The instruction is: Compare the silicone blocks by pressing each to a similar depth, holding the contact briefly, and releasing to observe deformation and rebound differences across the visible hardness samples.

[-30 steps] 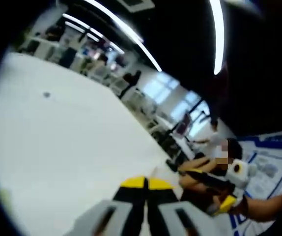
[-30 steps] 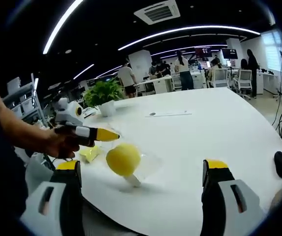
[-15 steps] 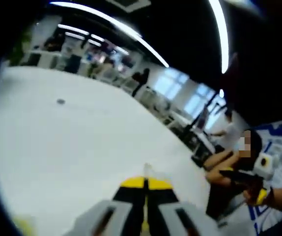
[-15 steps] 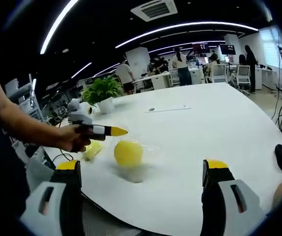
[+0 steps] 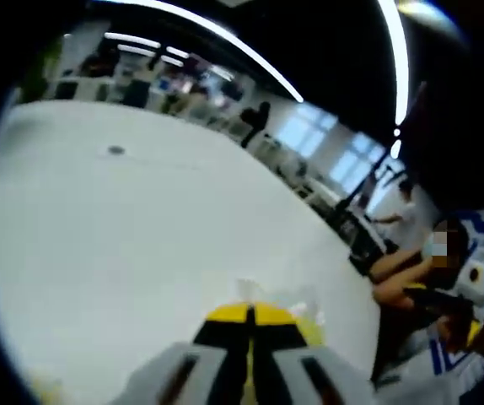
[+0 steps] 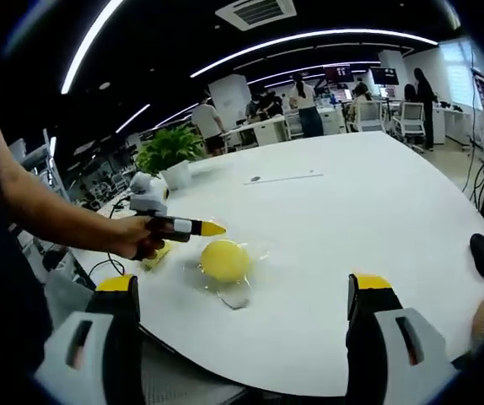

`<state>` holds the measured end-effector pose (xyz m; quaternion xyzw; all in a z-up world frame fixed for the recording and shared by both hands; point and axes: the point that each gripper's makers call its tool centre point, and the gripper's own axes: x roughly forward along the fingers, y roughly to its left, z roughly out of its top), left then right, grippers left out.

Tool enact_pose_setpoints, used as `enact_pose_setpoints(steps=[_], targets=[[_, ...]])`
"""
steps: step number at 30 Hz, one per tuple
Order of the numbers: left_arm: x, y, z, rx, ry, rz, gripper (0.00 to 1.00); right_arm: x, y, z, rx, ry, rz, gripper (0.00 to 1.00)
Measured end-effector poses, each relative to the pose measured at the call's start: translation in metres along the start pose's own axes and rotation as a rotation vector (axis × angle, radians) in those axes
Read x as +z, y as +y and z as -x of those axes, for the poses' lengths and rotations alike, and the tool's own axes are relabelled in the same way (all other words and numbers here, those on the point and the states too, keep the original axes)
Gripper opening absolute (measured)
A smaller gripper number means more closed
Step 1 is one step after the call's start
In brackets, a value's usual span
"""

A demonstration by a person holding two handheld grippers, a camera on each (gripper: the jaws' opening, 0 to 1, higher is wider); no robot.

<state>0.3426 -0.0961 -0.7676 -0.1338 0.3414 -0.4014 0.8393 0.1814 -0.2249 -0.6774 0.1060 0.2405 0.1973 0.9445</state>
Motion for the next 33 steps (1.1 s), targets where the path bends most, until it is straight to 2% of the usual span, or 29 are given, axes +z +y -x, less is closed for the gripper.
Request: enact_pose_setpoints(steps=[3,5,10,15,16,20,33], targets=[[-0.004,-0.002,-0.002,-0.003,0.005,0.013,0.00,-0.001,-0.001,-0.001,-0.002,0.003,-0.005,0.96],[-0.009,0.001,-0.004,0.007,0.023,-0.017,0.00,-0.002,-0.002,-0.001,-0.003,0.005,-0.006,0.96],[-0.015,0.006,-0.007,0.021,0.050,-0.030,0.00,-0.003,-0.002,0.001,-0.005,0.010,-0.009,0.96],[-0.019,0.011,-0.009,0.039,0.063,0.001,0.00,-0.004,-0.003,0.003,-0.011,0.010,-0.013,0.96],[-0.020,0.013,-0.010,0.049,0.064,0.065,0.00,-0.004,-0.002,0.003,-0.012,0.010,-0.013,0.96],[-0.020,0.013,-0.010,0.064,0.062,0.027,0.00,-0.005,0.000,0.003,-0.012,0.012,-0.015,0.96],[-0.026,0.016,-0.006,0.111,0.035,0.063,0.00,-0.003,0.007,0.003,-0.013,0.003,-0.009,0.96]])
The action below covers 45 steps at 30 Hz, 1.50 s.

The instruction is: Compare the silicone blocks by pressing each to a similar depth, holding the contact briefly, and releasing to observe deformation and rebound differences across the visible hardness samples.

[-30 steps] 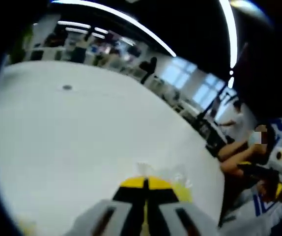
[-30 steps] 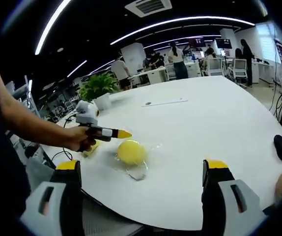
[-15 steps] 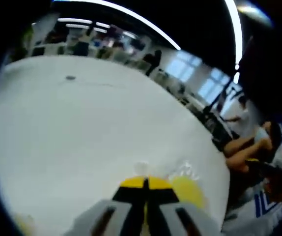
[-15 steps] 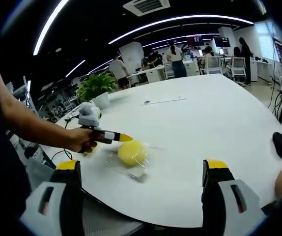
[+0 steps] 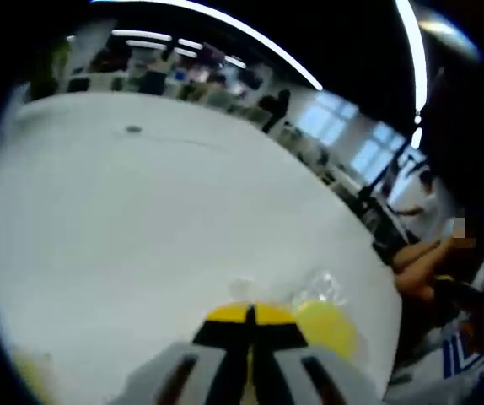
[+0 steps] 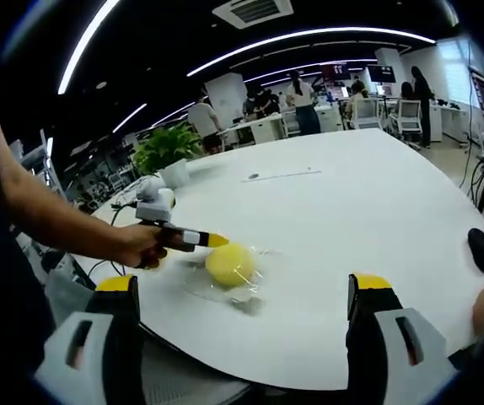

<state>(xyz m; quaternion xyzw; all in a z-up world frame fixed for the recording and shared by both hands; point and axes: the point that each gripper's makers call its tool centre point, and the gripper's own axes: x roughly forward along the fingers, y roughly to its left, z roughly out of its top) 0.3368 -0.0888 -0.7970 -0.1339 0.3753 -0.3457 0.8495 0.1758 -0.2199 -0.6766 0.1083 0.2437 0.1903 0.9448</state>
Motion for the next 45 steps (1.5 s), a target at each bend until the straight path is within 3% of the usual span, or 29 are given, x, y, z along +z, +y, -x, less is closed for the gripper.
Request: enact_pose_setpoints(steps=[3,5,10,12,13,17,20,22,24,26,28,30,31,33,38,40,45], targets=[[-0.003,0.000,0.001,0.013,-0.004,0.012,0.00,-0.001,0.001,0.000,0.000,0.002,-0.001,0.96],[-0.002,0.003,0.000,0.015,-0.003,-0.030,0.00,-0.001,0.001,0.000,0.000,0.000,-0.001,0.96],[-0.002,0.003,0.000,0.011,0.016,-0.044,0.00,0.001,0.002,0.002,-0.001,0.000,0.004,0.96],[-0.002,0.005,0.000,0.026,0.018,-0.080,0.05,0.002,0.002,0.002,-0.001,-0.001,0.006,0.96],[0.001,0.013,0.001,0.063,0.019,-0.099,0.10,0.002,0.002,0.002,-0.001,-0.002,0.006,0.96],[0.012,0.015,0.008,0.061,0.008,-0.170,0.36,0.006,0.005,-0.001,0.007,-0.007,0.011,0.96],[0.037,0.000,0.021,-0.019,-0.080,-0.131,0.65,0.009,0.005,-0.004,0.009,-0.012,0.019,0.96],[0.053,-0.007,0.034,-0.051,-0.109,-0.201,0.88,0.007,-0.002,-0.005,-0.022,0.016,0.067,0.96],[0.068,-0.011,0.056,-0.063,-0.137,-0.280,0.96,0.005,-0.010,-0.007,-0.055,0.053,0.140,0.96],[0.082,-0.008,0.076,-0.065,-0.171,-0.373,0.99,0.007,-0.010,-0.011,-0.057,0.052,0.145,0.96],[0.089,-0.003,0.098,-0.070,-0.180,-0.371,1.00,0.011,-0.011,-0.012,-0.056,0.046,0.150,0.96],[0.093,-0.002,0.112,-0.118,-0.193,-0.339,1.00,0.016,-0.013,-0.015,-0.052,0.032,0.142,0.96],[0.094,0.007,0.123,-0.111,-0.189,-0.307,1.00,0.018,-0.011,-0.017,-0.038,0.028,0.139,0.96],[0.095,0.025,0.139,-0.061,-0.185,-0.352,1.00,0.021,-0.009,-0.021,-0.031,0.026,0.159,0.96],[0.091,0.044,0.176,-0.017,-0.201,-0.366,1.00,0.024,0.003,-0.031,0.012,0.048,0.217,0.97],[0.090,0.053,0.193,0.037,-0.224,-0.423,1.00,0.024,0.006,-0.034,0.023,0.052,0.225,0.97],[0.071,0.070,0.232,0.069,-0.246,-0.381,1.00,0.019,0.006,-0.039,0.025,0.052,0.219,0.97]])
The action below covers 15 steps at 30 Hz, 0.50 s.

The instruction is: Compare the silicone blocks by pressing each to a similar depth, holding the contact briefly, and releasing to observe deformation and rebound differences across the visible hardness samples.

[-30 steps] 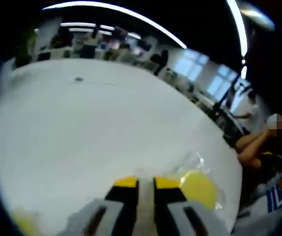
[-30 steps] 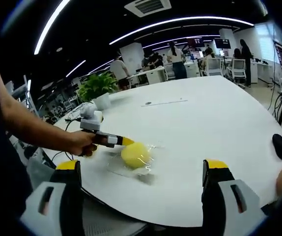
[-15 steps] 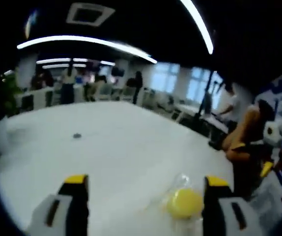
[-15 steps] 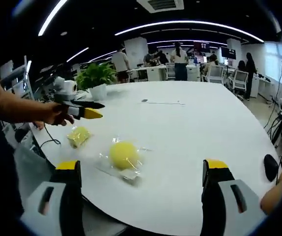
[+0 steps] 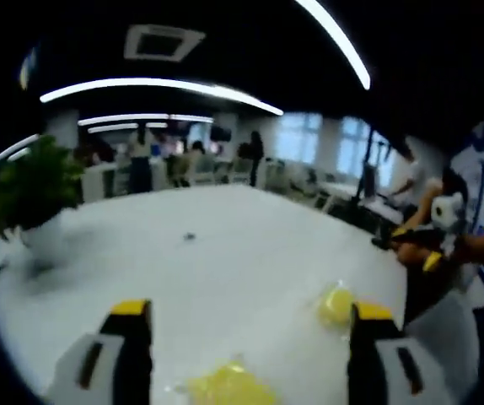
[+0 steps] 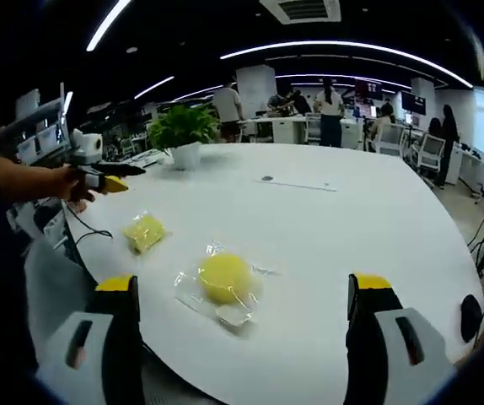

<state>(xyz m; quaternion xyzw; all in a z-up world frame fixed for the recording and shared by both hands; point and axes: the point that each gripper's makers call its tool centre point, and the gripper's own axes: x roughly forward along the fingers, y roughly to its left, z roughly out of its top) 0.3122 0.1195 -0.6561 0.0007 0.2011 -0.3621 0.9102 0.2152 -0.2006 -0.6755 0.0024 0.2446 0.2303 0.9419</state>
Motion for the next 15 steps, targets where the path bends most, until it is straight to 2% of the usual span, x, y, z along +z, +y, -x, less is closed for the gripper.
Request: enact_pose_setpoints(steps=[1,2,3,4,5,8,9,11,13,15], targets=[[-0.006,0.003,0.011,0.011,-0.001,-0.015,1.00,-0.002,-0.001,-0.001,-0.002,0.003,-0.012,0.97],[-0.015,0.008,0.025,0.014,0.013,-0.087,1.00,-0.004,-0.002,-0.001,-0.004,0.006,-0.018,0.97],[-0.018,0.012,0.034,0.026,0.003,-0.057,1.00,-0.007,-0.002,-0.002,-0.009,0.015,-0.015,0.97],[-0.023,0.016,0.048,0.042,-0.016,0.014,1.00,-0.009,-0.002,-0.002,-0.010,0.016,-0.012,0.97],[-0.029,0.018,0.056,0.048,-0.008,0.037,1.00,-0.010,-0.002,-0.002,-0.008,0.015,-0.017,0.97],[-0.047,0.031,0.078,0.107,0.060,-0.033,1.00,-0.014,0.000,-0.002,-0.005,0.014,-0.013,0.97],[-0.048,0.034,0.088,0.122,0.067,-0.072,1.00,-0.016,0.001,-0.002,-0.003,0.012,-0.012,0.97],[-0.043,0.037,0.100,0.138,0.027,-0.046,1.00,-0.021,0.001,-0.002,-0.005,0.018,-0.018,0.97],[-0.031,0.044,0.118,0.173,-0.066,0.034,1.00,-0.022,0.002,0.000,-0.007,0.007,-0.025,0.97],[-0.033,0.052,0.129,0.206,-0.060,0.023,1.00,-0.024,0.003,0.002,-0.008,-0.001,-0.037,0.97]])
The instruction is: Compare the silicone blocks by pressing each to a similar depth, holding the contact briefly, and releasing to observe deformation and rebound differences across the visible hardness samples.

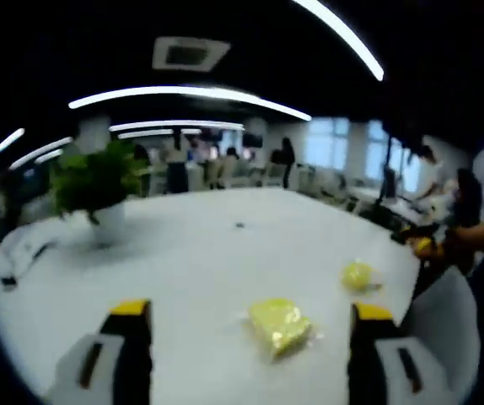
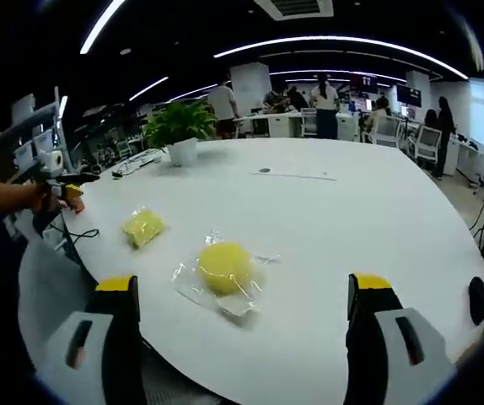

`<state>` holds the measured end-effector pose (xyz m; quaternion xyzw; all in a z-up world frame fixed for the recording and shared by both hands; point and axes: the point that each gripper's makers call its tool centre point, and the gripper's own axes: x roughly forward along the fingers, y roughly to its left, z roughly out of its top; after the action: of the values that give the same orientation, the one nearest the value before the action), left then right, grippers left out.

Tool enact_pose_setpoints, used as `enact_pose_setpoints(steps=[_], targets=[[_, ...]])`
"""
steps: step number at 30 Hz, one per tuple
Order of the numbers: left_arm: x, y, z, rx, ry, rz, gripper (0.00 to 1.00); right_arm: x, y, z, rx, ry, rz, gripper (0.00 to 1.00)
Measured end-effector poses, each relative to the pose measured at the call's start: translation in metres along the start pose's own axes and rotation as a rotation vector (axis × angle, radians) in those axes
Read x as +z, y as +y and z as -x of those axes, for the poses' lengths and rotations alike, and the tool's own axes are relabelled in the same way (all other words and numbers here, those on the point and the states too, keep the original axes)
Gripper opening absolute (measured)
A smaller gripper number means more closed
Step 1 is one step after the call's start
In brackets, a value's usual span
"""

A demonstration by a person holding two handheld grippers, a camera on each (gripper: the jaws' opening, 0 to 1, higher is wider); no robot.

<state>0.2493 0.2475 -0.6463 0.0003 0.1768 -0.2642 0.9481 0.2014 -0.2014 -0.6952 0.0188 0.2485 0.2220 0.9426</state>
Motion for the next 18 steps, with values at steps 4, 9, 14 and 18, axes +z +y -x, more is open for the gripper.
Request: enact_pose_setpoints(steps=[4,9,14,18], targets=[[-0.012,0.022,0.024,0.054,0.040,-0.066,1.00,-0.009,0.000,0.004,-0.003,0.010,-0.012,0.97],[-0.017,0.026,0.035,0.076,0.042,-0.006,1.00,-0.016,0.001,0.012,-0.011,0.015,-0.013,0.97],[-0.022,0.005,0.015,0.034,0.096,-0.108,1.00,-0.019,-0.001,0.016,-0.023,0.014,-0.025,0.97],[-0.019,-0.006,0.005,0.011,0.074,-0.051,1.00,-0.016,-0.003,0.017,-0.032,0.003,-0.023,0.97]])
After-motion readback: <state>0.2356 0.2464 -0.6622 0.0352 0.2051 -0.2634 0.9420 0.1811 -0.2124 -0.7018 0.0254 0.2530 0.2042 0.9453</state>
